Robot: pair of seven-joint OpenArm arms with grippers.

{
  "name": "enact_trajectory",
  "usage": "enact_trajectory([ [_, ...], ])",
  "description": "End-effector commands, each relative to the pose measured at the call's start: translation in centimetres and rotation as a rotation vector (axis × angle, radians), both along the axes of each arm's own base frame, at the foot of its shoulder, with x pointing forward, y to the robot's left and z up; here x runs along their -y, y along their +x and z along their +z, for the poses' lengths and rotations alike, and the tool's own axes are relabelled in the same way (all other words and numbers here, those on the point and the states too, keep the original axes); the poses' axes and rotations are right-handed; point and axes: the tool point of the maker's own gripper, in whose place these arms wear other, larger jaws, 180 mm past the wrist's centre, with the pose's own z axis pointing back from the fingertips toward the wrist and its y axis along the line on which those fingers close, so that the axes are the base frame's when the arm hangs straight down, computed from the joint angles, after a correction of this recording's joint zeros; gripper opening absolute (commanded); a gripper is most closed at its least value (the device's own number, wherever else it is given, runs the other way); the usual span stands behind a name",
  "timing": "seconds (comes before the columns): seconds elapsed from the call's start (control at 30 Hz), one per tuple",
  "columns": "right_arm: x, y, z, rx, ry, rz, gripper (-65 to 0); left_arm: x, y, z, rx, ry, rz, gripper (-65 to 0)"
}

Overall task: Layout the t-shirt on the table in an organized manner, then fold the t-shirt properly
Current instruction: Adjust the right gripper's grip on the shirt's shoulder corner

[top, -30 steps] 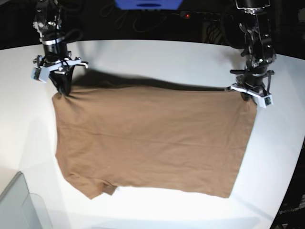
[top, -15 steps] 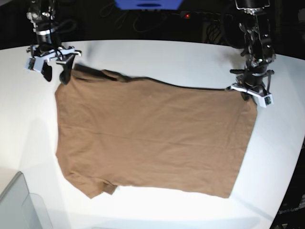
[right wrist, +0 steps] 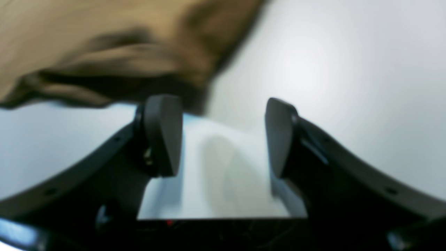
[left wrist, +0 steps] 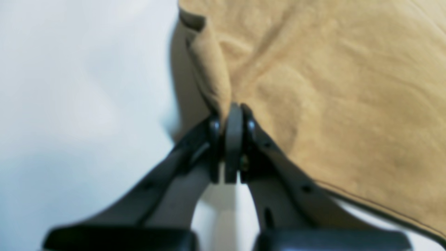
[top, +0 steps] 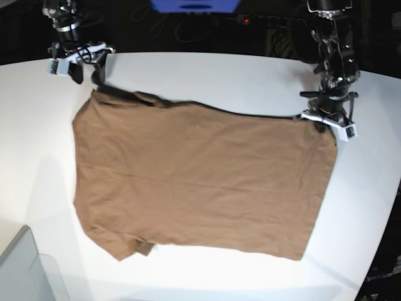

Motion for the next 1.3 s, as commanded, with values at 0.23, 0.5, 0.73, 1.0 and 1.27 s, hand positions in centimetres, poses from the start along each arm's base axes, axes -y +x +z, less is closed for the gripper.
enact_trajectory([
  [0.23,-0.8,4.6,0.1,0.057,0.022,0.022,-26.9,0.2,0.5,0.7,0.026,-0.003,0.001,-64.5],
  [0.5,0.9,10.3,4.8,0.206,-0.062,0.087,-26.9,0.2,0.5,0.7,0.024,-0.003,0.001,-64.5],
  [0.73,-3.0,14.5,6.9,0.279,-0.274,0.326,-26.7,0.2,0.5,0.7,0.024,-0.003,0.001,-64.5],
  [1.0,-6.3,18.9,6.9,0.316,-0.373,0.414,-26.5,0.3,0.4,0.6,0.02,-0.006,0.0,-64.5],
  [1.27,-4.4,19.6,13.6,0.504,-0.328,0.294,-24.0,0.3,0.5,0.6,0.02,-0.007,0.001,-64.5],
])
